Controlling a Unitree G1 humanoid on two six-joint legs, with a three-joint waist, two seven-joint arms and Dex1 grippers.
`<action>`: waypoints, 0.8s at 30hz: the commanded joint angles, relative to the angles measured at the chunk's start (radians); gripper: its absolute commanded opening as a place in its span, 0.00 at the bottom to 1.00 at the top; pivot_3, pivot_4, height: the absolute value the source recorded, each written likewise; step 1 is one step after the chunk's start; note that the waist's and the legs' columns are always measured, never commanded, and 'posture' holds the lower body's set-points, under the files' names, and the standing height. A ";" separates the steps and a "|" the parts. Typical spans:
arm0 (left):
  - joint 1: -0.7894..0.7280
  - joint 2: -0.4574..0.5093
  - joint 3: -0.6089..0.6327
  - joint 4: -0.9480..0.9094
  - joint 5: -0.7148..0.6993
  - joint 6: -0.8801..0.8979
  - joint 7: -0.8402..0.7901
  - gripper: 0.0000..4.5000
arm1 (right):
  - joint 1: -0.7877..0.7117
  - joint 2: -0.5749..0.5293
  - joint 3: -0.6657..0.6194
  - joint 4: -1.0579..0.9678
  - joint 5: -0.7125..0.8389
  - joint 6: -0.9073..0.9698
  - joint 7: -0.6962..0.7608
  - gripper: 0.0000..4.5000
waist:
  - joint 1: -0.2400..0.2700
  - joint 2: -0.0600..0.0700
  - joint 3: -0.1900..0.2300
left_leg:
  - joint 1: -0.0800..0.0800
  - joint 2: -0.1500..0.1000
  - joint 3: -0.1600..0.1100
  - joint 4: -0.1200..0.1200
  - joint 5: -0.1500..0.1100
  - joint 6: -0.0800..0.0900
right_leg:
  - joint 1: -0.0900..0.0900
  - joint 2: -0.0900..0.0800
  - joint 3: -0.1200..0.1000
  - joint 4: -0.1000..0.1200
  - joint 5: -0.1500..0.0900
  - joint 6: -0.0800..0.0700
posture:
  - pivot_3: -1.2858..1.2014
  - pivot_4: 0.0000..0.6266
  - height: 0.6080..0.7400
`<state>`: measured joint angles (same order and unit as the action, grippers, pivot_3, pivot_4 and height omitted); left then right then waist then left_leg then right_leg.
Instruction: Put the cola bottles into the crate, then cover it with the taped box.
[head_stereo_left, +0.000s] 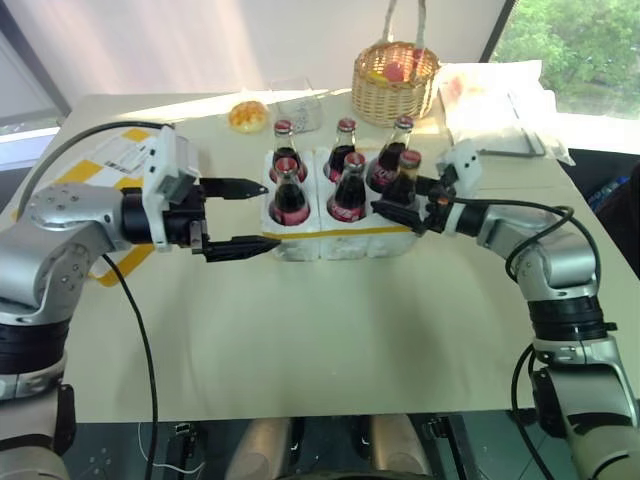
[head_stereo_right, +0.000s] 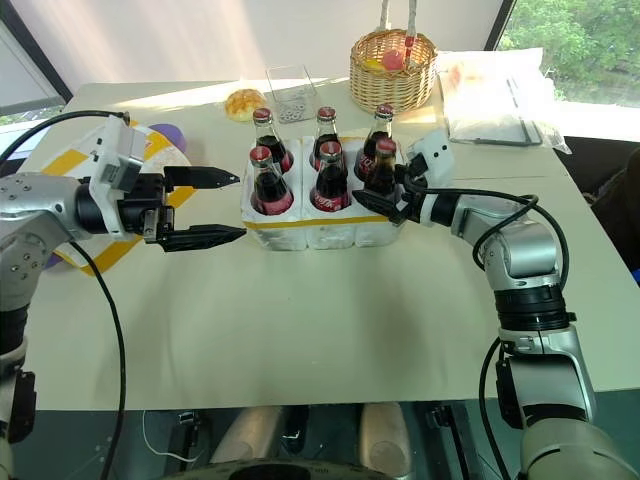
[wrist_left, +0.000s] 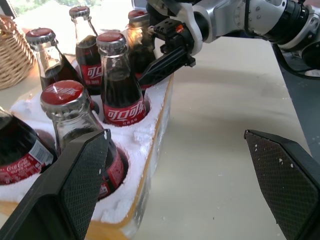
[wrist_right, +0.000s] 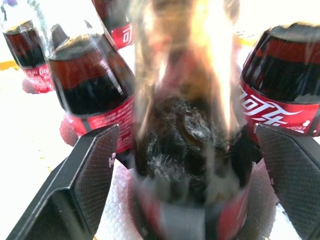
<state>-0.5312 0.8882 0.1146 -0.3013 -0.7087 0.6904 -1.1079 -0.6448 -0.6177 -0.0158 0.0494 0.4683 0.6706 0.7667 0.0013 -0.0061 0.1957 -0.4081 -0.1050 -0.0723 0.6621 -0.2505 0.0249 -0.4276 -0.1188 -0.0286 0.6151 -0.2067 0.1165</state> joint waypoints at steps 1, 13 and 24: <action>0.059 0.049 0.105 -0.050 -0.002 -0.001 0.027 1.00 | 0.034 -0.110 -0.098 -0.082 0.036 0.055 0.040 1.00 | 0.011 0.000 0.000 | 0.000 0.000 0.000 0.000 0.000 0.001 | -0.001 0.000 0.000 0.000 0.000 0.000 | 0.52 0.24 1.00; 0.614 0.184 0.470 -0.166 0.485 -0.118 0.296 1.00 | 0.146 -0.473 -0.409 -0.245 0.299 0.198 0.336 1.00 | 0.008 0.002 0.001 | -0.001 0.002 0.001 -0.006 -0.002 0.002 | -0.003 -0.002 0.002 -0.004 -0.002 -0.003 | 0.52 0.24 1.00; 0.977 0.097 0.554 -0.023 0.970 -0.313 0.562 1.00 | 0.150 -0.482 -0.380 -0.267 0.344 0.145 0.426 1.00 | 0.014 0.002 0.001 | -0.001 0.005 0.005 -0.011 -0.004 -0.001 | -0.004 -0.002 0.003 -0.009 -0.003 -0.004 | 0.52 0.24 1.00</action>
<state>0.4578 0.9876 0.6745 -0.3441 0.2127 0.4121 -0.5883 -0.4764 -1.0853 -0.3905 -0.1948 0.7989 0.8410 1.1733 0.0158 -0.0044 0.1968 -0.4093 -0.0994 -0.0669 0.6512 -0.2544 0.0238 -0.4312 -0.1209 -0.0254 0.6057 -0.2094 0.1121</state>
